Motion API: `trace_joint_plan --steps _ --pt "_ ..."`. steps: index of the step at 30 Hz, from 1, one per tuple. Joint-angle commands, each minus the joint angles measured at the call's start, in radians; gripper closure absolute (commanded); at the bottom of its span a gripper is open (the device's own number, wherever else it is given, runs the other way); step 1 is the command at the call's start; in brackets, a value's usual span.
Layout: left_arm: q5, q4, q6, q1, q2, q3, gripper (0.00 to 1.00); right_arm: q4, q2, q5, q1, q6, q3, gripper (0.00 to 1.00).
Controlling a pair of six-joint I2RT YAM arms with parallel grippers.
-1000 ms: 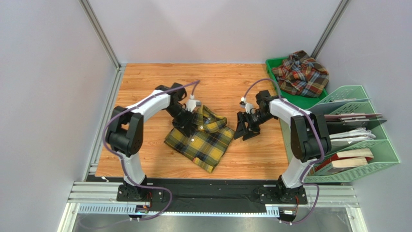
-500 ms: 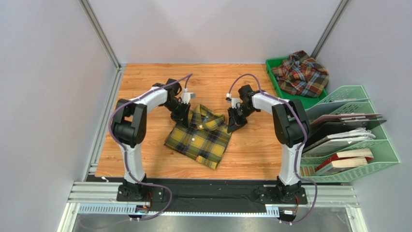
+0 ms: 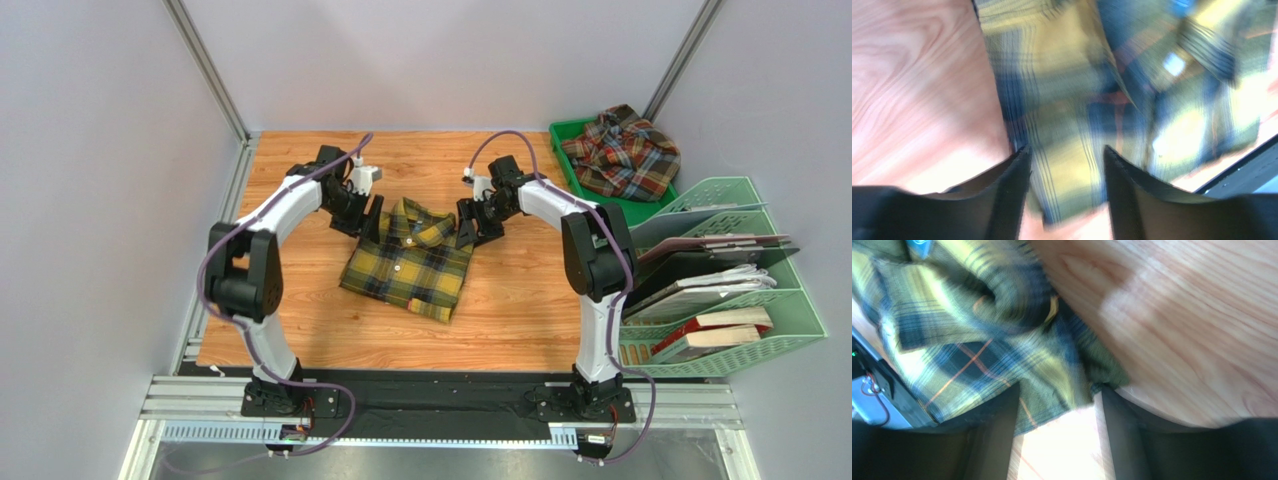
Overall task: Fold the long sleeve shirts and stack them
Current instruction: Neatly place the folded shirt to the corner
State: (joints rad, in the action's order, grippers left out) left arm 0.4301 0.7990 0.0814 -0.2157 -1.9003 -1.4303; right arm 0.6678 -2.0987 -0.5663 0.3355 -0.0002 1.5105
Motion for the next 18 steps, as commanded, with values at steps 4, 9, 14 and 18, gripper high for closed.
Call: trace_joint_plan --steps 4,9,14,18 --pt "-0.198 0.002 0.069 -0.299 0.264 0.076 0.01 0.024 0.265 -0.036 -0.090 -0.007 -0.059 0.11" --pt "-0.252 -0.013 -0.107 -0.424 0.109 0.051 0.01 0.078 0.380 0.005 -0.119 -0.038 -0.117 0.10" --pt "-0.417 0.116 -0.121 -0.456 -0.152 -0.151 0.01 0.088 0.428 0.034 -0.138 -0.072 -0.200 0.09" --pt "-0.439 0.184 -0.111 -0.340 -0.249 -0.219 0.03 0.098 0.430 0.039 -0.156 -0.080 -0.200 0.09"
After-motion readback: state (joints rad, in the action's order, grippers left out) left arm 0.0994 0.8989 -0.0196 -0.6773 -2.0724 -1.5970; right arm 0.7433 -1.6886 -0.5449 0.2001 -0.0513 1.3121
